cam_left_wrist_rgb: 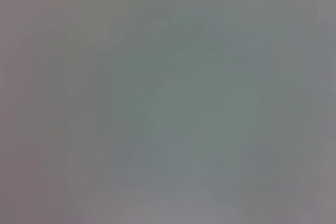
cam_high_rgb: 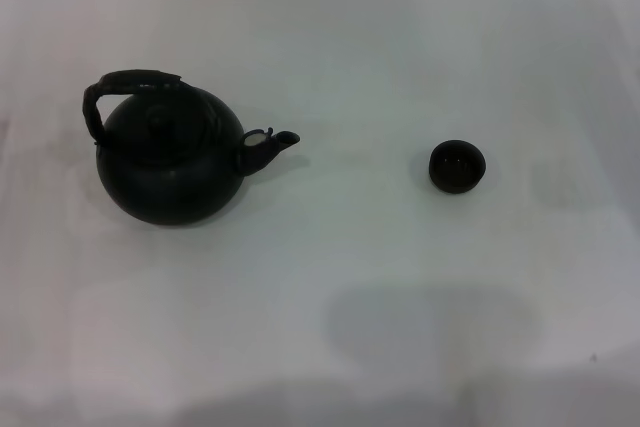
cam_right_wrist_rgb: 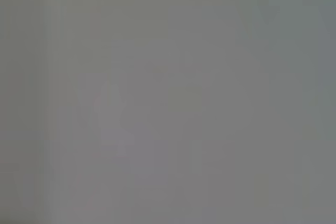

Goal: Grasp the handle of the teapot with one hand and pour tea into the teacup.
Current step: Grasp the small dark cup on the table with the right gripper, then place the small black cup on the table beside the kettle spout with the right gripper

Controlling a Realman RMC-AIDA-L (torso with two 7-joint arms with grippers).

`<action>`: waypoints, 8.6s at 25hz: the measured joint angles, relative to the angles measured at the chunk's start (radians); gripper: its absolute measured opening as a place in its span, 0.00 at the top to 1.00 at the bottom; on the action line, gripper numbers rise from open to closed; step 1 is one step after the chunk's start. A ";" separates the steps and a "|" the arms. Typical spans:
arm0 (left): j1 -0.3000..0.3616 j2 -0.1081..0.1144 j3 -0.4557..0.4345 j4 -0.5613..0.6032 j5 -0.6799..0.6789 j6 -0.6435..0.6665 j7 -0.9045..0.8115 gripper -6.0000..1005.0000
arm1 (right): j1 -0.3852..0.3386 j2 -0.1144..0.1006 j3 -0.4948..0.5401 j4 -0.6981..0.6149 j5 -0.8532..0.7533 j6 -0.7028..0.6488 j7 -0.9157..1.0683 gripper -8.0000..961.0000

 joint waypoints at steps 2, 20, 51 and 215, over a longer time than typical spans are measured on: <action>0.001 0.000 0.004 -0.008 0.005 -0.005 -0.035 0.16 | -0.008 -0.007 -0.029 -0.068 -0.057 -0.001 0.106 0.18; 0.046 0.009 0.010 -0.005 0.129 -0.057 -0.085 0.16 | 0.073 -0.116 -0.114 -0.765 -0.917 0.405 1.058 0.18; 0.123 0.011 0.011 0.045 0.261 0.114 -0.092 0.16 | 0.195 0.010 -0.314 -0.711 -1.332 0.329 1.146 0.10; 0.112 0.009 0.009 0.073 0.259 0.118 -0.094 0.16 | 0.290 0.010 -1.019 -0.705 -1.145 -0.052 1.409 0.10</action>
